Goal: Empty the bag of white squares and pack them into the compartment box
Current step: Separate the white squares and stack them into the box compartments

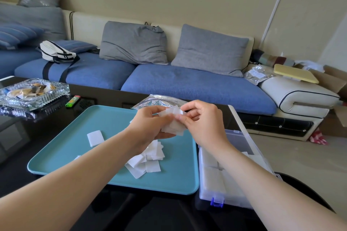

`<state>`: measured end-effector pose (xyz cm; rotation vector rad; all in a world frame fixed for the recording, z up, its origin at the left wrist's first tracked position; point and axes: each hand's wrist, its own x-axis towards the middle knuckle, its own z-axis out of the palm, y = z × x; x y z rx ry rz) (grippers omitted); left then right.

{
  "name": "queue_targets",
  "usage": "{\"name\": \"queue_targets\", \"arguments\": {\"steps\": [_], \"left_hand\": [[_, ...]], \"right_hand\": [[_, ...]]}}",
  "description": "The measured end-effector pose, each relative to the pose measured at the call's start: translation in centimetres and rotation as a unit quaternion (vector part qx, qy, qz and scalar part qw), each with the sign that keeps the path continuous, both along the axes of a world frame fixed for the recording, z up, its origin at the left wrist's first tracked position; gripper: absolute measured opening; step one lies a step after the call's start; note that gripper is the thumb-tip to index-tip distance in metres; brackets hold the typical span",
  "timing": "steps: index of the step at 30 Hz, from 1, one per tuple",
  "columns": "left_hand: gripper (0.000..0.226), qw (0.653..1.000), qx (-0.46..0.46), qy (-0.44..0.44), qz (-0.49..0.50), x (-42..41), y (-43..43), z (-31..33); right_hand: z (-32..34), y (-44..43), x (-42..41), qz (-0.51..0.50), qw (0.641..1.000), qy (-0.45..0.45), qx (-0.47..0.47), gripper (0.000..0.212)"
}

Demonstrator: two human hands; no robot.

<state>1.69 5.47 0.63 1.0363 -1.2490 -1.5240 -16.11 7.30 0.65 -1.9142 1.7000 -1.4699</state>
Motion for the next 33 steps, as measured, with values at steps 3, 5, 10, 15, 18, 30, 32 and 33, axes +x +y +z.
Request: {"name": "queue_targets", "arguments": {"steps": [3, 5, 10, 15, 18, 30, 32, 33], "left_hand": [[0.018, 1.0, 0.0, -0.003, 0.004, 0.0, 0.1, 0.1], [0.018, 1.0, 0.002, -0.001, 0.01, 0.0, 0.0, 0.1], [0.018, 1.0, 0.0, -0.005, 0.024, -0.1, -0.1, -0.2], [0.02, 1.0, 0.001, 0.001, 0.028, 0.0, -0.2, -0.2], [0.02, 1.0, 0.005, 0.006, 0.011, 0.0, -0.2, -0.2], [0.022, 1.0, -0.002, -0.011, 0.01, -0.1, -0.2, -0.2], [0.02, 1.0, -0.002, -0.013, 0.011, -0.1, -0.2, -0.1], [0.02, 1.0, 0.0, -0.014, 0.012, 0.0, -0.2, -0.1]], "right_hand": [[-0.1, 0.3, 0.2, 0.019, 0.998, 0.052, -0.005, 0.043], [0.0, 0.5, 0.3, 0.042, 0.996, 0.073, 0.025, 0.063], [0.4, 1.0, 0.1, 0.048, 0.991, 0.114, 0.053, 0.073], [0.7, 1.5, -0.1, 0.032, 0.986, 0.154, 0.052, 0.056], [0.4, 1.2, -0.2, 0.001, 0.978, 0.197, 0.063, 0.062], [0.4, 0.9, -0.6, 0.007, 0.976, 0.208, 0.062, 0.062], [0.4, 0.9, -0.6, 0.001, 0.976, 0.209, 0.055, 0.063], [0.4, 0.9, -0.6, -0.001, 0.978, 0.204, 0.051, 0.062]]}}
